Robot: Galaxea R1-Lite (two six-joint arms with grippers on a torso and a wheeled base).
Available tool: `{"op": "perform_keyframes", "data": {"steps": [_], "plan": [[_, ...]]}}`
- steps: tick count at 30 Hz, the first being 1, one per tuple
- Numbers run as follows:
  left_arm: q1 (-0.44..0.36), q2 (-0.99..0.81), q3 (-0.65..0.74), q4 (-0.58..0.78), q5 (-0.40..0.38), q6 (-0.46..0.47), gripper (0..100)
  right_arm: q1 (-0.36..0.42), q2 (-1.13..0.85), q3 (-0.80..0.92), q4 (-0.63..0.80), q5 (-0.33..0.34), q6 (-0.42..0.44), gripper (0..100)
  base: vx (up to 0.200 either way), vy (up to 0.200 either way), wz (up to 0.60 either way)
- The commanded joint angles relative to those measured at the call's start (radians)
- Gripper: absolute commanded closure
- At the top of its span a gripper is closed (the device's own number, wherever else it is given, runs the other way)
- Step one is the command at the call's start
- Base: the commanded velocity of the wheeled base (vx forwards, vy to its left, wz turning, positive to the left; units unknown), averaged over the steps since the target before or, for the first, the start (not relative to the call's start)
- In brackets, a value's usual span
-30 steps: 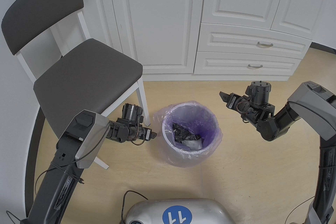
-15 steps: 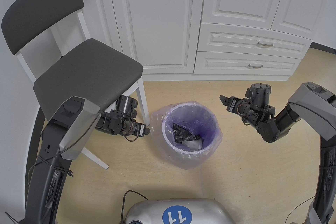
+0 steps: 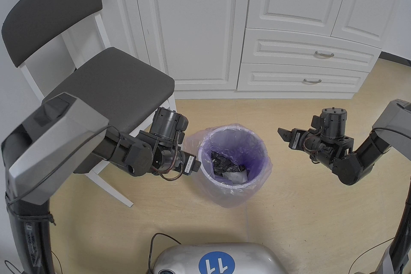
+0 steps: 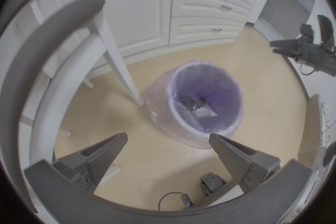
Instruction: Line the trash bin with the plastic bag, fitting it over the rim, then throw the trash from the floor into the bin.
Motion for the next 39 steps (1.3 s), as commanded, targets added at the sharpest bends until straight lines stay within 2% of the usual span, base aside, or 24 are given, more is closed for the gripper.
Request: {"op": "perform_keyframes", "data": {"steps": [1, 6, 8, 9, 10, 13, 16, 17, 18, 22, 25, 26, 27, 28, 30, 31, 32, 33, 39], "plan": [[-0.048, -0.247, 0.178, -0.098, 0.008, -0.008, 0, 0.004, -0.145, 0.152, -0.062, -0.011, 0.002, 0, 0.000, 0.000, 0.00], [-0.044, -0.514, 0.373, -0.257, 0.010, -0.057, 0, 0.004, -0.280, 0.313, -0.151, -0.016, 0.007, 0, 0.000, 0.000, 0.00], [-0.039, -0.629, 0.436, -0.292, 0.011, -0.078, 0, 0.002, -0.342, 0.365, -0.152, -0.022, 0.007, 0, 0.000, 0.000, 0.00], [-0.039, -0.629, 0.436, -0.292, 0.011, -0.078, 0, 0.002, -0.342, 0.365, -0.152, -0.022, 0.007, 0, 0.000, 0.000, 0.00], [-0.039, -0.766, 0.497, -0.314, 0.011, -0.106, 0, 0.005, -0.434, 0.411, -0.131, -0.032, -0.003, 0, 0.000, 0.000, 0.00], [-0.027, -0.959, 0.556, -0.300, 0.010, -0.130, 0, 0.016, -0.596, 0.437, -0.054, -0.040, -0.022, 0, 0.000, 0.000, 0.00], [0.054, -1.091, 0.586, -0.280, 0.013, -0.120, 0, 0.024, -0.780, 0.417, 0.147, -0.069, -0.062, 0, 0.000, 0.000, 0.00], [0.065, -1.102, 0.585, -0.277, 0.013, -0.118, 0, 0.024, -0.799, 0.413, 0.170, -0.072, -0.065, 0, 0.000, 0.000, 0.00], [0.123, -1.159, 0.576, -0.246, 0.013, -0.113, 0, 0.022, -0.891, 0.383, 0.296, -0.100, -0.076, 0, 0.000, 0.000, 0.00], [0.263, -1.283, 0.544, -0.133, 0.011, -0.103, 0, 0.002, -1.103, 0.313, 0.552, -0.144, -0.082, 0, 0.000, 0.000, 0.00], [0.308, -1.353, 0.547, -0.084, 0.011, -0.090, 0, -0.036, -1.199, 0.287, 0.649, -0.148, -0.082, 0, 0.000, 0.000, 0.00], [0.327, -1.424, 0.562, -0.056, 0.011, -0.087, 0, -0.081, -1.273, 0.276, 0.707, -0.146, -0.084, 0, 0.000, 0.000, 0.00], [0.327, -1.424, 0.562, -0.056, 0.011, -0.087, 0, -0.081, -1.273, 0.276, 0.707, -0.146, -0.084, 0, 0.000, 0.000, 0.00], [0.346, -1.510, 0.576, -0.013, 0.014, -0.087, 0, -0.134, -1.345, 0.273, 0.742, -0.143, -0.090, 0, 0.000, 0.000, 0.00], [0.367, -1.577, 0.570, 0.037, 0.014, -0.087, 0, -0.182, -1.397, 0.278, 0.747, -0.137, -0.095, 0, 0.000, 0.000, 0.00], [0.367, -1.577, 0.570, 0.037, 0.014, -0.087, 0, -0.182, -1.397, 0.278, 0.747, -0.137, -0.095, 0, 0.000, 0.000, 0.00], [0.392, -1.640, 0.553, 0.099, 0.014, -0.087, 0, -0.233, -1.451, 0.276, 0.748, -0.134, -0.096, 0, 0.000, 0.000, 0.00], [0.401, -1.666, 0.544, 0.128, 0.014, -0.087, 0, -0.248, -1.477, 0.276, 0.748, -0.134, -0.096, 0, 0.000, 0.000, 0.00], [0.424, -1.789, 0.519, 0.212, 0.016, -0.083, 0, -0.256, -1.621, 0.250, 0.753, -0.134, -0.118, 0, 0.000, 0.000, 0.00]]}}
